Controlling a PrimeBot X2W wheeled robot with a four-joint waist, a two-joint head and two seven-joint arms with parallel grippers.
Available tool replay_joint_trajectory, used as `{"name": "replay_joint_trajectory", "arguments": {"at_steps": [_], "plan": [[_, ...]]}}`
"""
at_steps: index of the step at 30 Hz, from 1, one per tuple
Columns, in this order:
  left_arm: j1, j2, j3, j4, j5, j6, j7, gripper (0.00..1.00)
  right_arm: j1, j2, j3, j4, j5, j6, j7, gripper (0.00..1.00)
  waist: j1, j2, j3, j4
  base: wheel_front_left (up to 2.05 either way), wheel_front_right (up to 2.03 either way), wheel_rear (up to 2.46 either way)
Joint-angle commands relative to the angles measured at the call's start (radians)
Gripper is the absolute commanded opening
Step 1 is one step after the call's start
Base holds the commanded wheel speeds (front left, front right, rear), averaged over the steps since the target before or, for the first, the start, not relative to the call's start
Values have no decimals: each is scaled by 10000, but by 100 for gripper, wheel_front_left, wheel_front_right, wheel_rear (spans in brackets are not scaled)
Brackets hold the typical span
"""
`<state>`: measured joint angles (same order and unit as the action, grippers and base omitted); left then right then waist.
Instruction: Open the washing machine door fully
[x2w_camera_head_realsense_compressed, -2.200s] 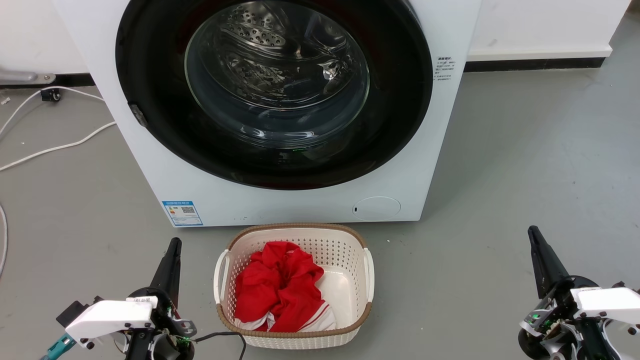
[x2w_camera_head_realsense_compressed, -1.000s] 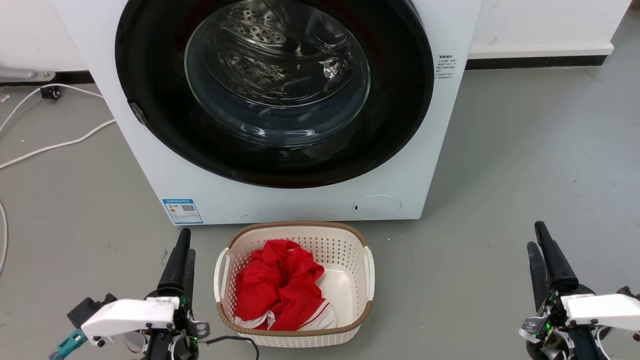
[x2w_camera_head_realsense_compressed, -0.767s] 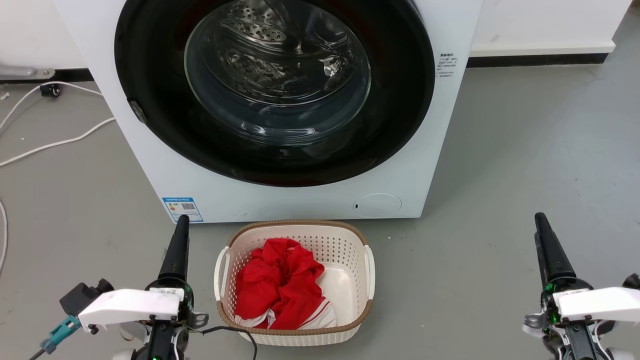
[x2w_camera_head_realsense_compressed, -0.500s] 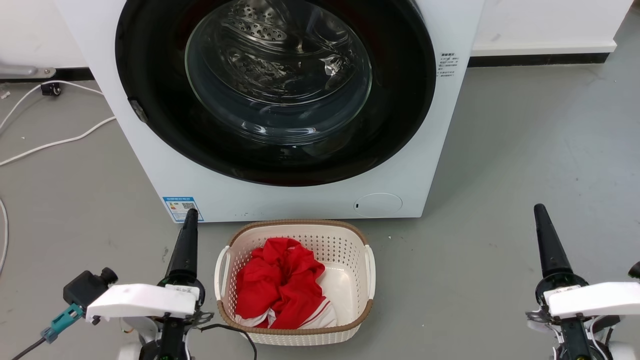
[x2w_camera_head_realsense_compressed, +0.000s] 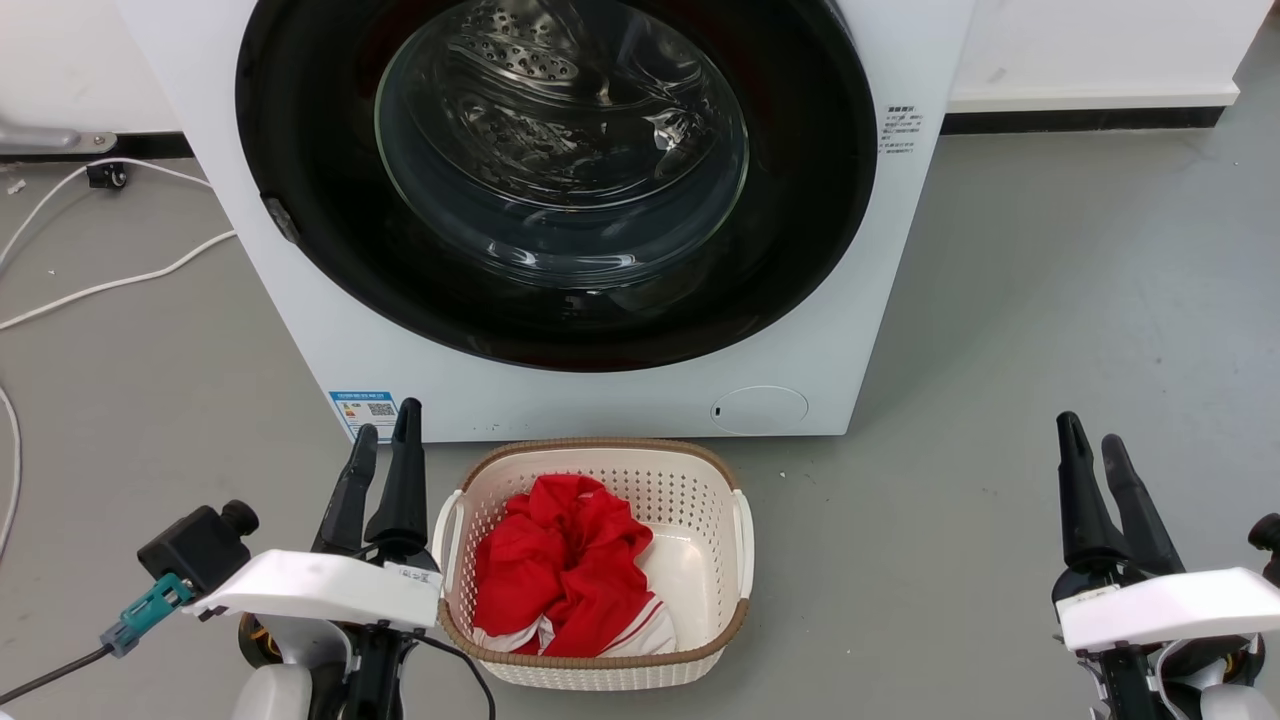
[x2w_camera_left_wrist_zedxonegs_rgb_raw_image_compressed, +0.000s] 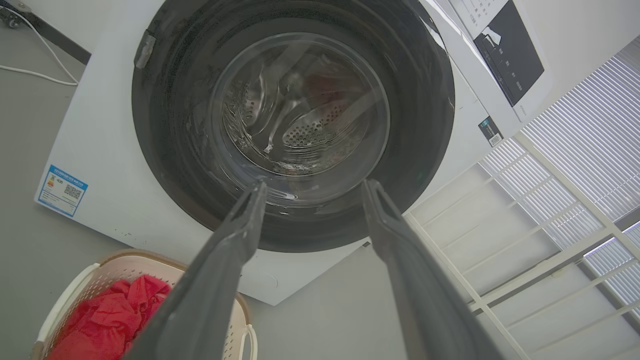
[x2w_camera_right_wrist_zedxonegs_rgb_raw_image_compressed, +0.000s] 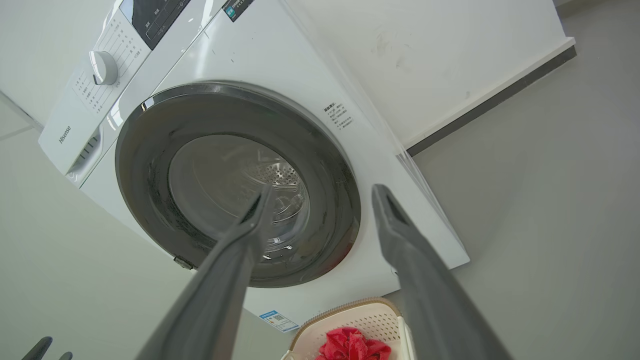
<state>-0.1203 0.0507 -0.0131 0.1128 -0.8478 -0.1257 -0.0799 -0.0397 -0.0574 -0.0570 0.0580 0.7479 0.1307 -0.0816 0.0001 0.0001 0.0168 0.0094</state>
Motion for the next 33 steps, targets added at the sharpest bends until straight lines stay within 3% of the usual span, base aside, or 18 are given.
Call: {"name": "replay_joint_trajectory", "arguments": {"at_steps": [1, 33], "plan": [[-210, 34, -53, -202, 555, 42, -127, 100, -74, 10, -9, -252, -545, 0, -129, 100, -1, -1, -2, 12, 0, 0, 0], [-381, 112, -359, 166, 4330, 281, -961, 100, 345, 48, -61, -896, -4339, 0, -107, 100, -1, -1, 10, 52, 0, 0, 0]]}}
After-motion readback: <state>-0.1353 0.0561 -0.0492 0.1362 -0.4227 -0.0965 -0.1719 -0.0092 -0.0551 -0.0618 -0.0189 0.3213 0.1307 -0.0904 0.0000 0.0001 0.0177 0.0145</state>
